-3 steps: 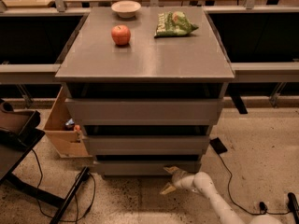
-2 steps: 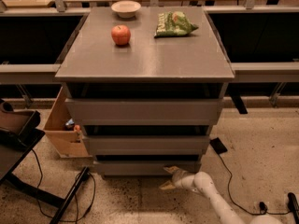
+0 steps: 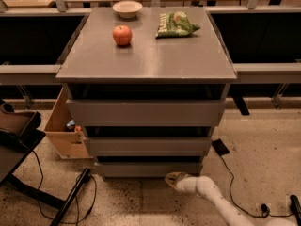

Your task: Close bottom drawer

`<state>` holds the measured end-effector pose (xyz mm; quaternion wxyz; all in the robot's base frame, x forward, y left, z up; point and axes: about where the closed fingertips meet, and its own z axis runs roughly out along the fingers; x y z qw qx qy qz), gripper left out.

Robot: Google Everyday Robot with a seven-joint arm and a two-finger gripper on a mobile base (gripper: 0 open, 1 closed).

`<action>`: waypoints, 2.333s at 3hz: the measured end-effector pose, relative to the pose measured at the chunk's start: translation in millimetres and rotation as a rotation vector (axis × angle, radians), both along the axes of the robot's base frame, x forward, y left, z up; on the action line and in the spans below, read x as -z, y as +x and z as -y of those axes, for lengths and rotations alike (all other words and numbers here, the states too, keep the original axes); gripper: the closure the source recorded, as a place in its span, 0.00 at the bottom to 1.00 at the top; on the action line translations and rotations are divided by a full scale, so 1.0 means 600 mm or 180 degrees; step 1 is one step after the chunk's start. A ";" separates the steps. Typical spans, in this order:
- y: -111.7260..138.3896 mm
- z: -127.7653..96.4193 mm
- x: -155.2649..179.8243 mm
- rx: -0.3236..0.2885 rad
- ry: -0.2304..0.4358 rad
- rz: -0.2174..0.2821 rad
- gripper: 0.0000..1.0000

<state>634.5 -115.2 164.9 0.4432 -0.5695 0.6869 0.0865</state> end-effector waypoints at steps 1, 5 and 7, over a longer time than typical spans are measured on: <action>0.004 0.114 -0.057 0.0013 -0.0784 0.0268 0.97; -0.026 0.194 -0.199 -0.0736 -0.1998 0.0605 1.00; -0.177 0.297 -0.345 -0.0715 -0.2814 0.0095 1.00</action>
Offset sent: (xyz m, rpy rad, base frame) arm -0.2139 -0.0073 0.2383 -0.8172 0.1074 -0.1564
